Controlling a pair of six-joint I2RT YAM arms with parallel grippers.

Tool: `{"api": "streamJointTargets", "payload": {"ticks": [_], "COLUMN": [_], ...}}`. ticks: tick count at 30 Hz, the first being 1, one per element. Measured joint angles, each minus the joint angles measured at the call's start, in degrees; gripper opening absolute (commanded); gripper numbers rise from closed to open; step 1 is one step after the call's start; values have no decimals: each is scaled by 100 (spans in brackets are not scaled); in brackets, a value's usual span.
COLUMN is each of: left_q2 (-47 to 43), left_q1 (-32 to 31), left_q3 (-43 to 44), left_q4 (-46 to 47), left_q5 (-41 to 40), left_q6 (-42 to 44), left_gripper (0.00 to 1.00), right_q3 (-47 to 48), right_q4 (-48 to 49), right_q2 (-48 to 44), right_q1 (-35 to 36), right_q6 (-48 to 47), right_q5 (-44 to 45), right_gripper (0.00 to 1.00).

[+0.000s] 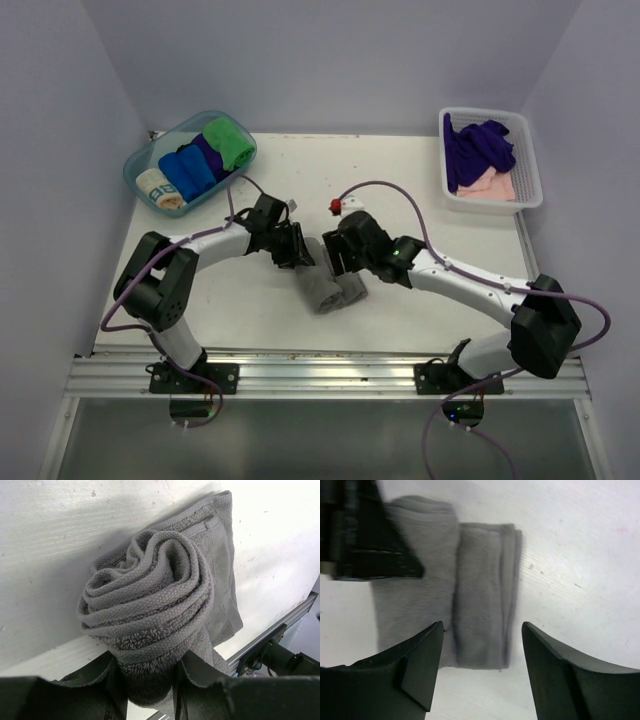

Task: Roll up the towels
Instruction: Roll the towel

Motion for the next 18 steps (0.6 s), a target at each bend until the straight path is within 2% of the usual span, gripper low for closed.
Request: {"api": "streamJointTargets", "payload": {"ticks": [4, 8, 15, 18], "left_q2": [-31, -35, -55, -55], "left_q1": [-17, -26, -33, -33], "left_q3": [-2, 0, -2, -2], "left_q4": [-63, -76, -122, -129], "left_q5": [-92, -114, -157, -168], "left_q6": [-85, -111, -186, -188], "left_gripper": [20, 20, 21, 21], "right_q3": [455, 765, 1178, 1355], "right_q4": [-66, -122, -258, -313], "right_q2": [146, 728, 1840, 2221], "right_q1": [1049, 1923, 2524, 2579], "right_q6": [-120, -262, -544, -549], "right_q5": [745, 1379, 2118, 2402], "right_gripper": [72, 73, 74, 66]}}
